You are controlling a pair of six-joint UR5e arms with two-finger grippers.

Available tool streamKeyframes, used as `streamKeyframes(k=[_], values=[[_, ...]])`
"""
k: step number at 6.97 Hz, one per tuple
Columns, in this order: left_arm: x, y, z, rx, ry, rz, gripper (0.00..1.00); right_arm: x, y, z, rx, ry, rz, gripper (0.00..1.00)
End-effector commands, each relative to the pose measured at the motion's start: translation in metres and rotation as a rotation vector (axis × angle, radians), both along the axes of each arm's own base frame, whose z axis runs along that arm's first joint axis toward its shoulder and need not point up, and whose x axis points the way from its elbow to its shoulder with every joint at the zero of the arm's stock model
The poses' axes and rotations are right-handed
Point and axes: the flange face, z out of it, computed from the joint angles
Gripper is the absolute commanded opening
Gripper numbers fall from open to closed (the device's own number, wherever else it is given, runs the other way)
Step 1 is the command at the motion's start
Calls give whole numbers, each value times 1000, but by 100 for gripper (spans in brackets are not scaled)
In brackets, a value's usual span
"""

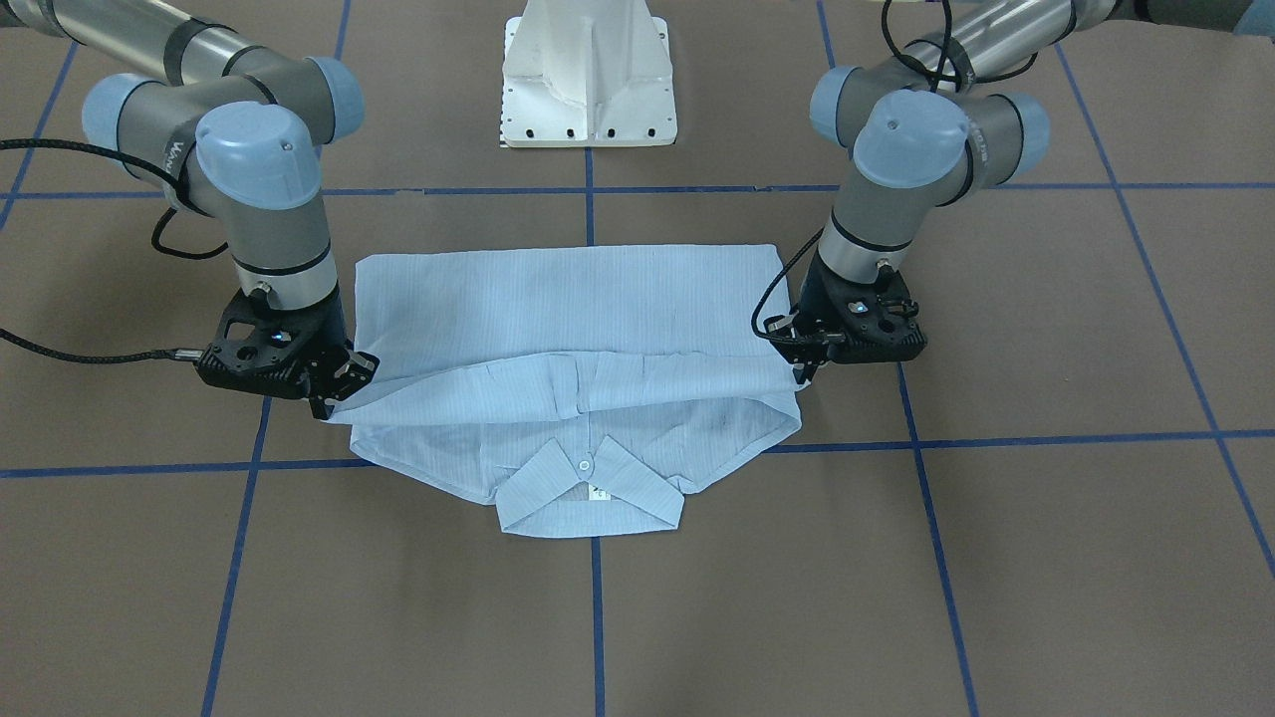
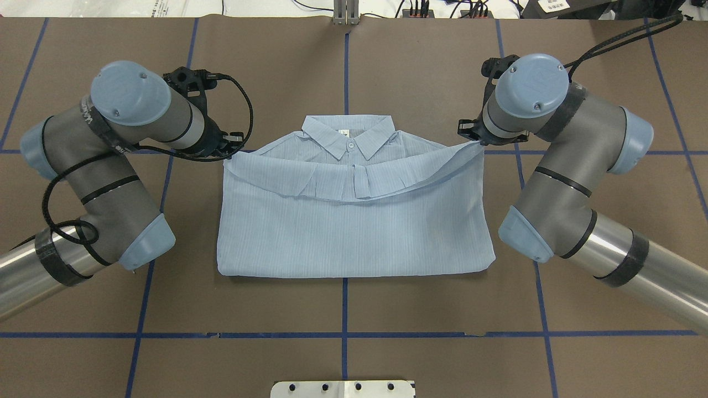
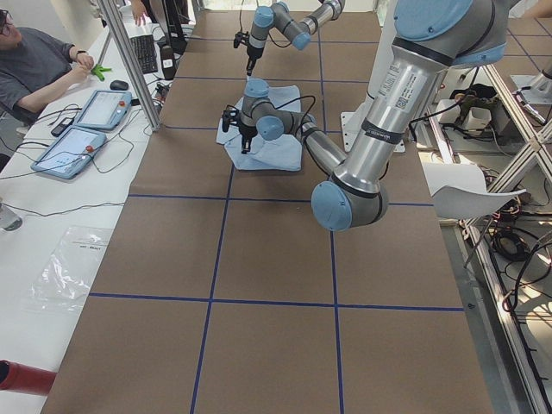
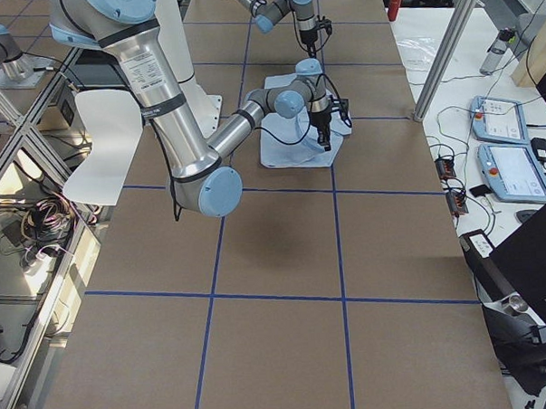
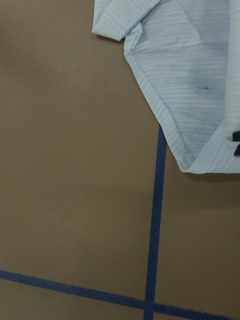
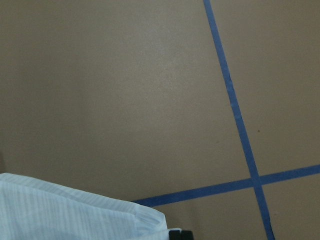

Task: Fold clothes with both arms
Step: 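Release the hem near the collar and raise both grippers away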

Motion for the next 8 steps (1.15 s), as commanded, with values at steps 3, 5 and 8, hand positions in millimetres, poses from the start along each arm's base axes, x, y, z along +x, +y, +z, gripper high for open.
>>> streamKeyframes(k=[3, 5, 8], values=[[-1, -14, 9, 122, -8, 68, 99, -4, -6, 18, -7, 10, -3, 99], [-26, 6, 14, 129, 28, 117, 100, 29, -23, 16, 1, -29, -132, 100], [3, 96, 42, 66, 42, 221, 100, 32, -23, 14, 13, -34, -146, 100]])
